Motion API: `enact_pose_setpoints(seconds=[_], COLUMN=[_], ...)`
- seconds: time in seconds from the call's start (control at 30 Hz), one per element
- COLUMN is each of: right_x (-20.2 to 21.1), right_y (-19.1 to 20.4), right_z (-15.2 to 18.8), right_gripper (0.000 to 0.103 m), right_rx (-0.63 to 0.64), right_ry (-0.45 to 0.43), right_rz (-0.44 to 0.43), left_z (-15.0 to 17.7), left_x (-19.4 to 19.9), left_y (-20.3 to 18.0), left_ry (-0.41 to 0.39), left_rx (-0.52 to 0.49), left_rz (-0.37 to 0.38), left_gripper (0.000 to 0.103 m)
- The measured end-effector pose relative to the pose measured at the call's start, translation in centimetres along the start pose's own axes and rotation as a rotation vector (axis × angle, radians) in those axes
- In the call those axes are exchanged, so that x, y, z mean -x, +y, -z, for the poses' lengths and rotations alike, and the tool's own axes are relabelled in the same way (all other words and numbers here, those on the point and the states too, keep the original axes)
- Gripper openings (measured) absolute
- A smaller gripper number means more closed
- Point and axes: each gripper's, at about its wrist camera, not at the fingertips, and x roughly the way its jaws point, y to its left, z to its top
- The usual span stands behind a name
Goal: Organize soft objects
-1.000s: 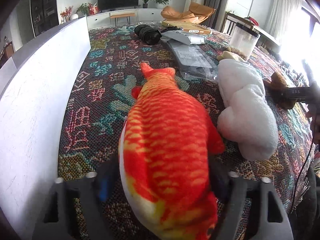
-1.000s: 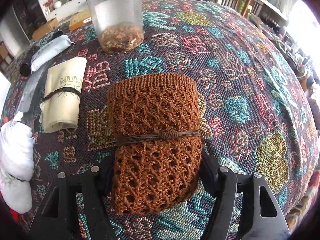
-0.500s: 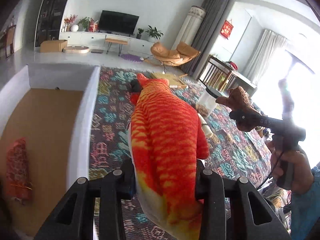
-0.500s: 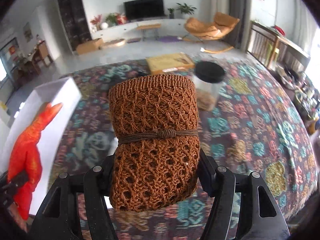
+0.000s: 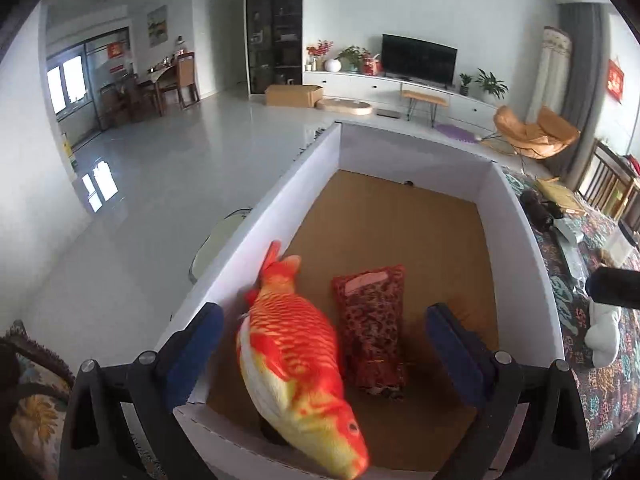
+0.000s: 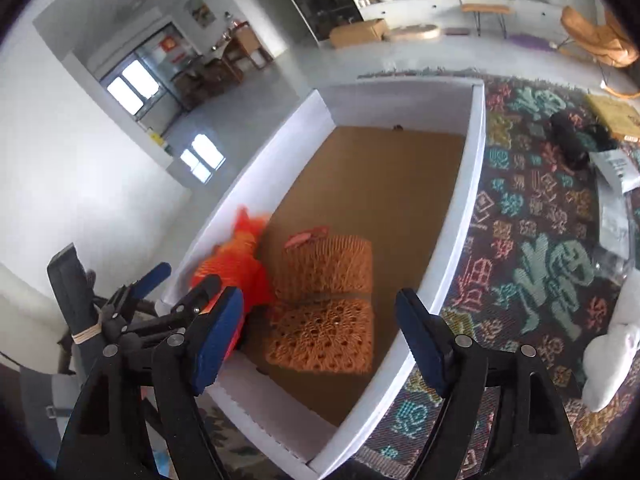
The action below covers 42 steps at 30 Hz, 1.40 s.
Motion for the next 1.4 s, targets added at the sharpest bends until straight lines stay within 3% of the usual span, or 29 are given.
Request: enact_pose_setpoints(seconds=[0.13, 0.3, 0.47, 0.6, 0.67, 0.77, 0.87, 1.03, 1.4], right_x=[2.1, 7.0, 11.6, 14.4, 14.6, 14.1, 13.8, 13.0, 12.1], right_y=[-2.5, -9.4, -19.8, -27.4, -30.1, -32.7, -33.9, -35.3, -35.1], right_z=[1.0, 3.8, 9.9, 14.2, 15.2, 15.7, 15.6, 15.2, 15.0], right_gripper=[0.081, 0.081, 0.081, 0.081, 0.081, 0.081, 0.081, 0.082, 0.090], right_rx=[0.012, -0.016, -0.223, -0.459, -0.518, -0.544, -0.574, -0.580, -0.548], right_ry=[-0.062, -0.211, -0.273, -0.271, -0.244, -0.203, -0.219, -0.240, -0.240], right_rz=[0.058, 0.341, 0.645, 0.796, 0.831, 0.859, 0.822, 0.854, 0.903], left_z=[0.4, 0.4, 3.0, 6.8, 8.5, 10.4, 10.0, 9.0, 8.9], left_x=[0.0, 1.7, 4.4, 3.0, 0.9, -3.3, -6.5, -10.2, -11.3], left_y=[-1.2, -8.0, -17.5, -25.2, -28.1, -30.4, -31.2, -31.9, -32.1], left_ry=[-0.020, -0.021, 0.023, 0.171, 0.215, 0.237, 0.206, 0.176, 0.186], left_rx=[0.036, -0.050, -0.226, -0.356, -0.398, -0.426, -0.411, -0.442, -0.449], left_rz=[0.068, 0.277, 0.529, 0.653, 0.642, 0.540, 0.456, 0.362, 0.354], left_gripper=[0.100, 0.100, 0.100, 0.100, 0.100, 0.100, 0.100, 0.100, 0.103])
